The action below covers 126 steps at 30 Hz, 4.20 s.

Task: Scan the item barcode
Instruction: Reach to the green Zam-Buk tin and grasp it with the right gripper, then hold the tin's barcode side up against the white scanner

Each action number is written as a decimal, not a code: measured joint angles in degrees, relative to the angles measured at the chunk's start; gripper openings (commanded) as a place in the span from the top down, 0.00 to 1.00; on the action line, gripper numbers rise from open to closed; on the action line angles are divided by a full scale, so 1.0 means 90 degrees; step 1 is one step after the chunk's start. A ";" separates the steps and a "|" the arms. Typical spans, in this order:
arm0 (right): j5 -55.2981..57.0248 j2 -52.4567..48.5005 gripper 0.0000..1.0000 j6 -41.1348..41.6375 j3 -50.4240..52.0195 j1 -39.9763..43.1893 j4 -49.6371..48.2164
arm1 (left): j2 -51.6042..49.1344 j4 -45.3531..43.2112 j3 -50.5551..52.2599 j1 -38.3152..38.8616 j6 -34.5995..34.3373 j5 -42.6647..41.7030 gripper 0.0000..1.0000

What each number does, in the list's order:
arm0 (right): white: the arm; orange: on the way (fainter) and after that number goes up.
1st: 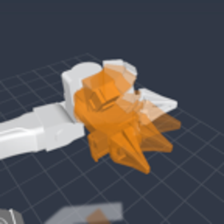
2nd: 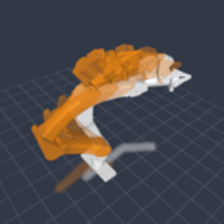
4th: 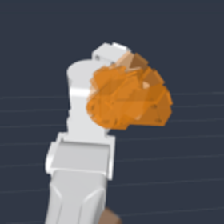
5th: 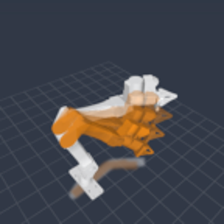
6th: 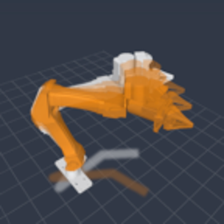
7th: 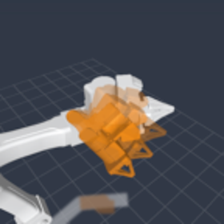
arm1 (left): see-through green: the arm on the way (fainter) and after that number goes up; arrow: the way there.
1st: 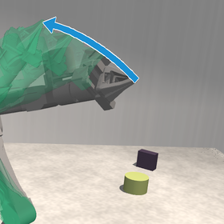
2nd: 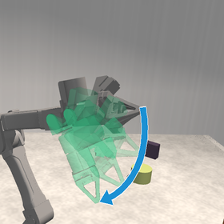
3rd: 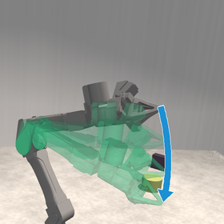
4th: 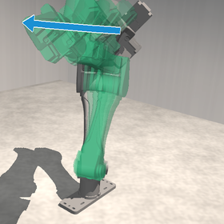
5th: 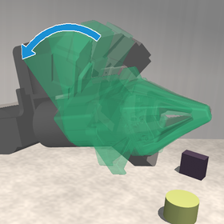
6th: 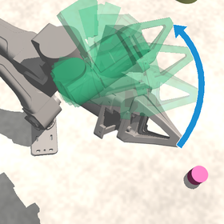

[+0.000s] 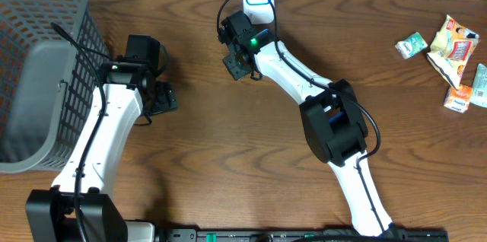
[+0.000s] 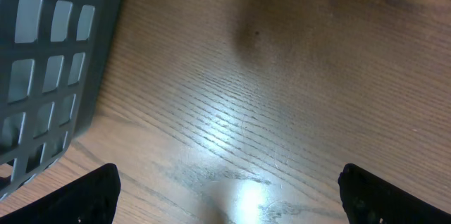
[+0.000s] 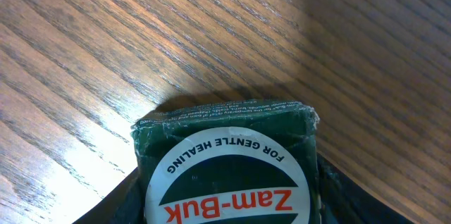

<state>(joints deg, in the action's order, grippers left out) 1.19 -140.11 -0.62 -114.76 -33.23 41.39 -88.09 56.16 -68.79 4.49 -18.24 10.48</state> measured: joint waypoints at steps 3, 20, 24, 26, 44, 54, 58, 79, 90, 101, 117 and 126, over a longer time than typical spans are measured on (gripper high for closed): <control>0.0017 0.0002 0.54 0.0092 -0.0019 0.0007 0.0022 | 0.0000 0.0002 0.0000 0.0000 0.0000 0.0000 0.02; 0.0148 0.0335 0.55 0.0471 -0.1032 0.1090 -0.1727 | 0.0000 0.0002 0.0000 0.0000 0.0000 0.0000 0.02; 0.0182 0.0357 0.55 0.0527 -0.1037 0.1229 -0.2390 | 0.0000 0.0002 0.0000 0.0000 0.0000 0.0000 0.02; 0.0182 0.0357 0.53 0.0554 -0.1035 0.1239 -0.2764 | 0.0000 0.0000 0.0000 0.0000 0.0000 0.0002 0.02; 0.0699 0.0090 0.35 0.0527 -0.1013 0.1202 -0.5547 | 0.0000 0.0000 0.0000 0.0000 0.0000 0.0000 0.02; 0.0731 -0.0364 0.34 0.0522 -0.0981 0.1202 -0.5280 | 0.0000 0.0002 0.0000 0.0000 0.0000 0.0002 0.02; 0.0772 -0.0250 0.37 0.0631 -0.0976 0.1202 -0.4138 | 0.0000 0.0005 0.0000 0.0000 0.0000 0.0000 0.02; 0.0818 -0.0032 0.22 0.2917 -0.0976 0.1256 -0.1156 | 0.0000 0.0000 0.0000 0.0000 0.0000 0.0000 0.02; 0.0219 -0.0032 0.04 0.1965 -0.0979 0.1460 -0.1248 | 0.0000 0.0000 0.0000 0.0000 0.0000 0.0000 0.02; -0.0138 -0.0262 0.09 0.0979 -0.0976 0.1445 -0.1290 | 0.0000 0.0000 0.0000 0.0000 0.0000 0.0000 0.02; -0.0185 -0.0551 0.21 0.0889 -0.0942 0.1443 -0.1581 | 0.0000 0.0000 0.0000 0.0000 0.0000 0.0000 0.02; -0.0296 -0.0551 0.16 0.1139 -0.0942 0.1409 -0.1654 | 0.0000 0.0000 0.0000 0.0000 0.0000 0.0002 0.02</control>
<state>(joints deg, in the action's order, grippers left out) -1.48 -145.08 9.63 -123.24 -20.56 26.50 -88.09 56.16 -68.79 4.49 -18.24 10.50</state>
